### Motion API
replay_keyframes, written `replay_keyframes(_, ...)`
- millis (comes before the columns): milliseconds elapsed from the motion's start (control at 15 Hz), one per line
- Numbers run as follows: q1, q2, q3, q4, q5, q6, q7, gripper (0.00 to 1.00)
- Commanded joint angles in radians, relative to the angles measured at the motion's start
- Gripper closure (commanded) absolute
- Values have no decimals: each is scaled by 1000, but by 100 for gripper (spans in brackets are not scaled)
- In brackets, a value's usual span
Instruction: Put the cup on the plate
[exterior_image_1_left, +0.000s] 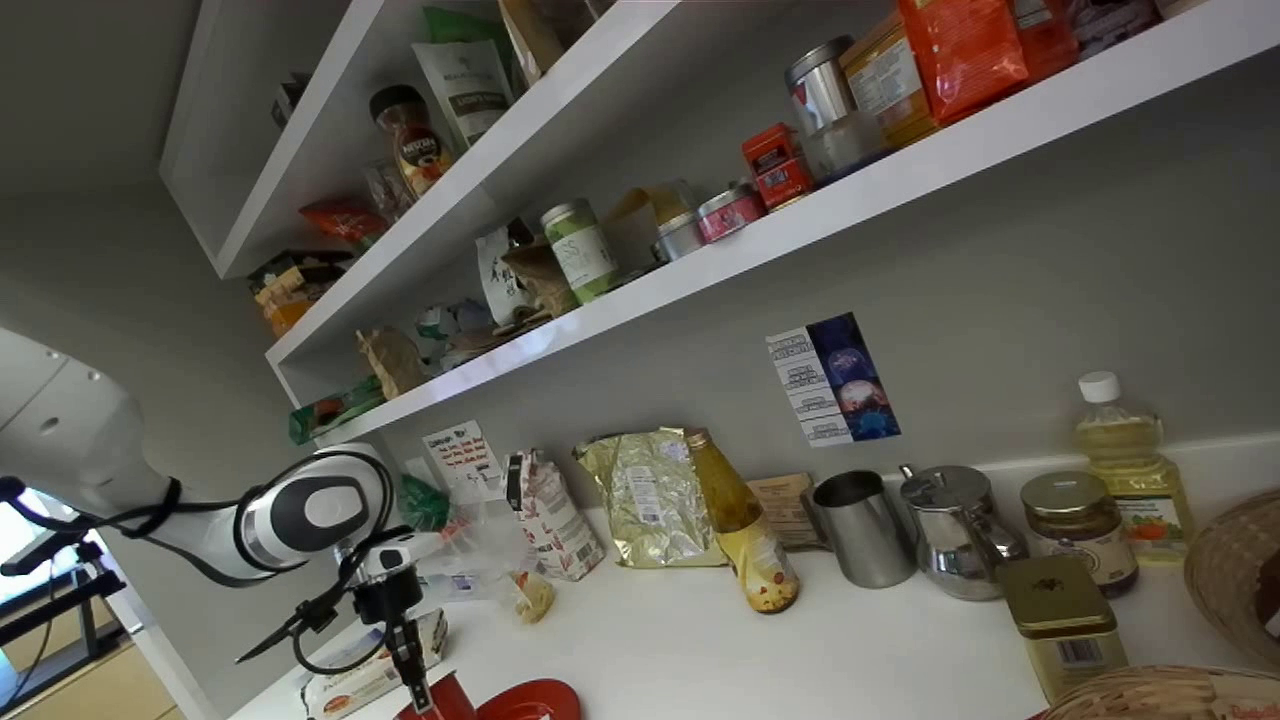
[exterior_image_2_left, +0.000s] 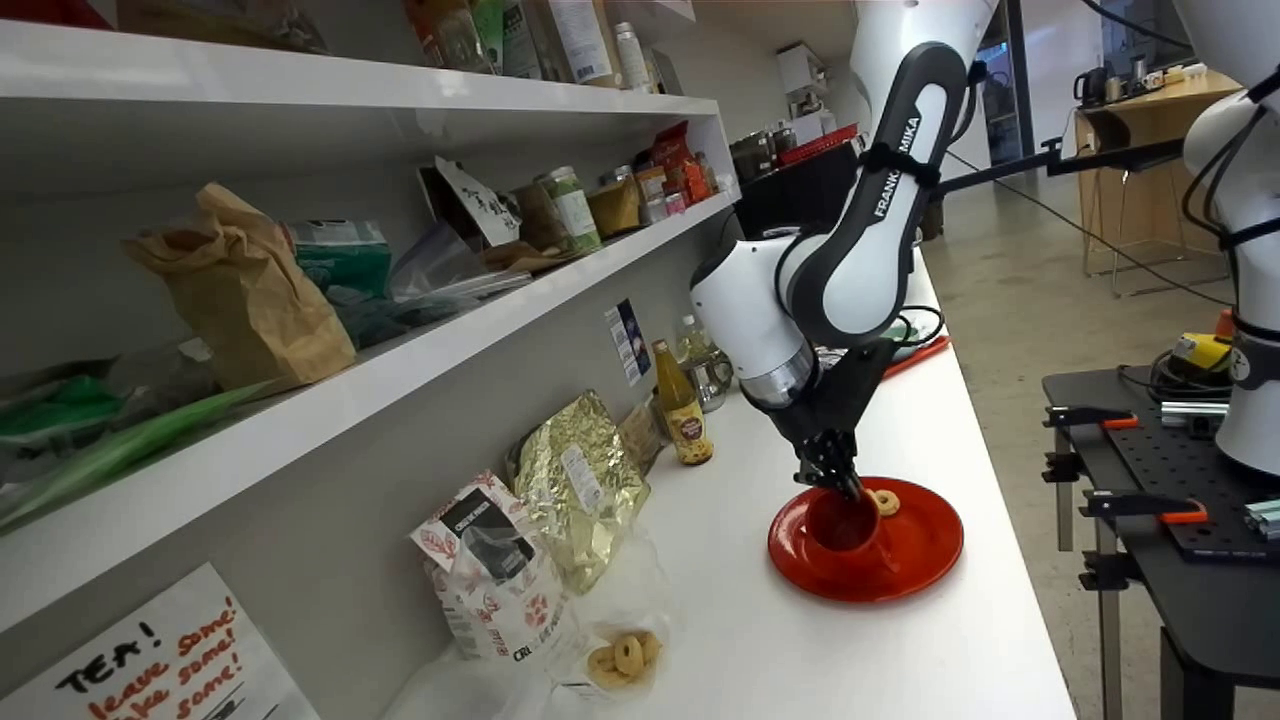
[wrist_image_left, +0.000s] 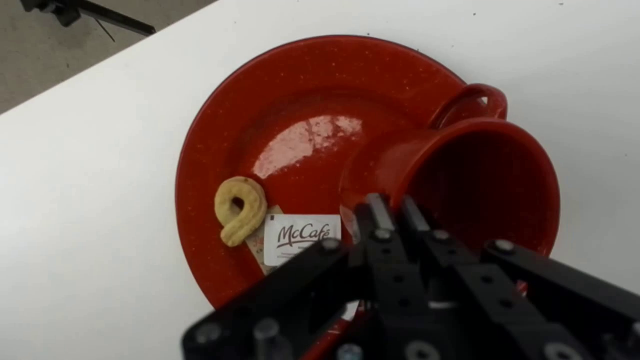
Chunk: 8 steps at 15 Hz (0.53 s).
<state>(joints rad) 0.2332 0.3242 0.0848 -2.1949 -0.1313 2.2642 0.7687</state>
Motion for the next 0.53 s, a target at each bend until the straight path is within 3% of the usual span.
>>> replay_keyframes(0, -8, -13, -5, -23, 21, 4, -41, 98)
replay_keyframes(467, -15, 12, -1, -46, 41, 14, -66, 98)
